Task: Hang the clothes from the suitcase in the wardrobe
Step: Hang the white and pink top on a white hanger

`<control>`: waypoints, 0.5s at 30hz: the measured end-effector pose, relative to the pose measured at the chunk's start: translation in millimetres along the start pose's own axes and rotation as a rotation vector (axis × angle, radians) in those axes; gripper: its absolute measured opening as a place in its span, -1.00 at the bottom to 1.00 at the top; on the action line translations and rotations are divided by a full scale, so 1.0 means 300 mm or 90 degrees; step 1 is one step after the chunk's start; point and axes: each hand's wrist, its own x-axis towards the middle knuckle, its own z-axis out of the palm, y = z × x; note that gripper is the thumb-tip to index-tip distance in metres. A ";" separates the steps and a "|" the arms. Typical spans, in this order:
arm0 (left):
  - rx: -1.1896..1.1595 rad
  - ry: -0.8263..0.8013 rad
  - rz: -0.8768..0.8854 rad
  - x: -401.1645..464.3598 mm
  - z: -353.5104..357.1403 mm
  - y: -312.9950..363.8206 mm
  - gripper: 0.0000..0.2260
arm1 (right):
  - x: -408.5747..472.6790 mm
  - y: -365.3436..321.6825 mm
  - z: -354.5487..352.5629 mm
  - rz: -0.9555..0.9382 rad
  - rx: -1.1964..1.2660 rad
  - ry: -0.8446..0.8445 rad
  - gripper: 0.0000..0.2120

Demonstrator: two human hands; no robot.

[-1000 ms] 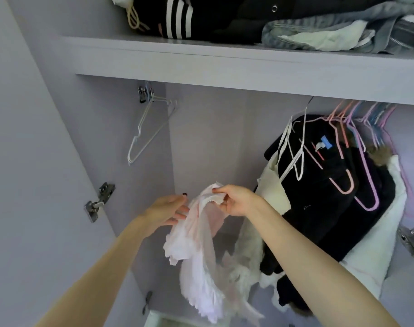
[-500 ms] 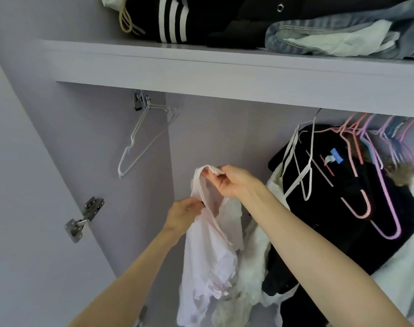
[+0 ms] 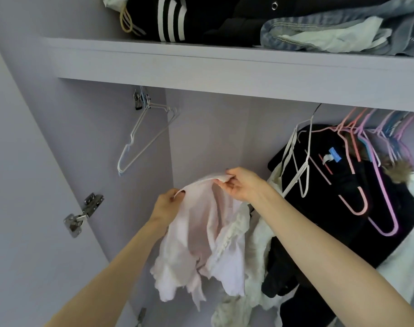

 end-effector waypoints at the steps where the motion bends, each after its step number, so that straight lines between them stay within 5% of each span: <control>1: 0.002 -0.008 0.020 -0.004 -0.009 0.016 -0.76 | 0.012 0.005 -0.009 -0.014 -0.007 0.019 -0.87; 4: -0.041 -0.032 0.058 0.003 -0.032 0.066 -0.81 | 0.033 0.044 -0.018 -0.129 -0.285 0.083 -0.85; 6: -0.066 -0.052 0.069 0.006 -0.056 0.099 -0.74 | 0.048 0.077 -0.039 -0.257 -0.555 0.082 -0.64; 10: -0.059 -0.158 0.078 -0.013 -0.089 0.152 -0.68 | 0.056 0.152 -0.063 -0.348 -0.994 -0.150 -0.31; 15: -0.004 -0.195 0.112 -0.038 -0.097 0.159 -0.72 | 0.042 0.208 -0.042 -0.402 -0.958 -0.285 -0.66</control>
